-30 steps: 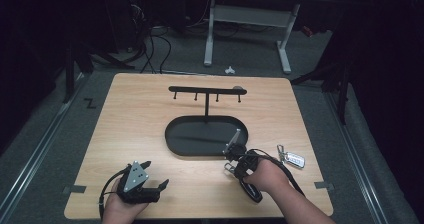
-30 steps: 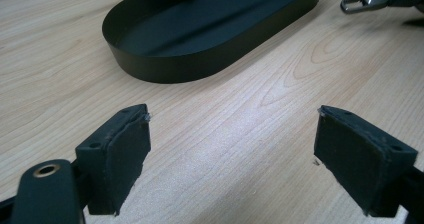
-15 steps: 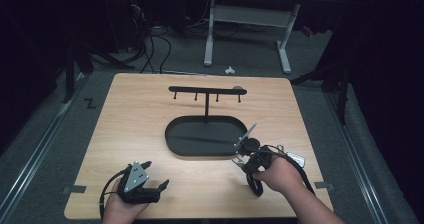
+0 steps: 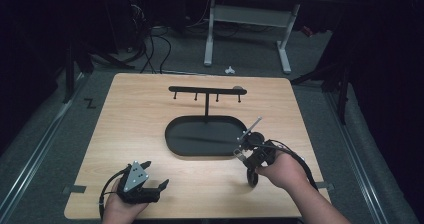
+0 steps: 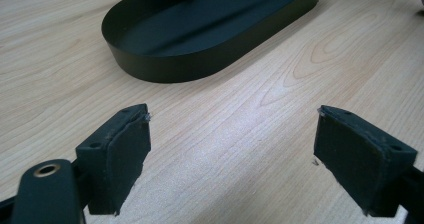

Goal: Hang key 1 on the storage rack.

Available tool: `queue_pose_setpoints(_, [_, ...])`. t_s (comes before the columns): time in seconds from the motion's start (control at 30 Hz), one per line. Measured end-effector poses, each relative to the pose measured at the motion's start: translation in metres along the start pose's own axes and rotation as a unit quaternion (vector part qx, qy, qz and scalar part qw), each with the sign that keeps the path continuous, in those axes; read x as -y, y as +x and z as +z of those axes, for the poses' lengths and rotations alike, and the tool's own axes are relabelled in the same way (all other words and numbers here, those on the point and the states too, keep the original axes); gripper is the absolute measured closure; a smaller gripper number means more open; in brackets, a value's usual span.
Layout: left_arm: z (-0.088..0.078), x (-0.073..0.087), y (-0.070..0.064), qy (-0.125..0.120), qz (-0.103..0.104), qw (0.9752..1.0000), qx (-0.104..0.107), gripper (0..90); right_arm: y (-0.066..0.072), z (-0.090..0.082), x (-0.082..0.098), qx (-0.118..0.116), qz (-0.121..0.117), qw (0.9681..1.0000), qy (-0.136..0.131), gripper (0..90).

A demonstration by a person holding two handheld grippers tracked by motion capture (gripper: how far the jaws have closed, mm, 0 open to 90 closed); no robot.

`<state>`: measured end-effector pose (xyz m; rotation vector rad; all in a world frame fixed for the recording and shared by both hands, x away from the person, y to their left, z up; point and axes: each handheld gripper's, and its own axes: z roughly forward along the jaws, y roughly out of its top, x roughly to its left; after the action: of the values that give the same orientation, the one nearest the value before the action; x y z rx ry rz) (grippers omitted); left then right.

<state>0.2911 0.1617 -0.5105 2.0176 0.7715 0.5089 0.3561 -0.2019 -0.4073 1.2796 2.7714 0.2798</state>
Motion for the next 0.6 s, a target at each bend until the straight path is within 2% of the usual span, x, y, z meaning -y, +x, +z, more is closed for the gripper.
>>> queue_pose_setpoints(0.4, [0.000, 0.000, 0.000, 0.000, 0.002, 1.0000, 0.001, 15.6, -0.002, -0.016, -0.013, 0.002, 0.003, 0.9997, -0.024, 80.7])
queue_pose_setpoints(0.6, [0.000, 0.000, 0.000, 0.001, 0.003, 1.0000, 0.003, 15.6, -0.005, -0.019, -0.023, 0.002, 0.011, 0.9996, -0.028, 80.8])
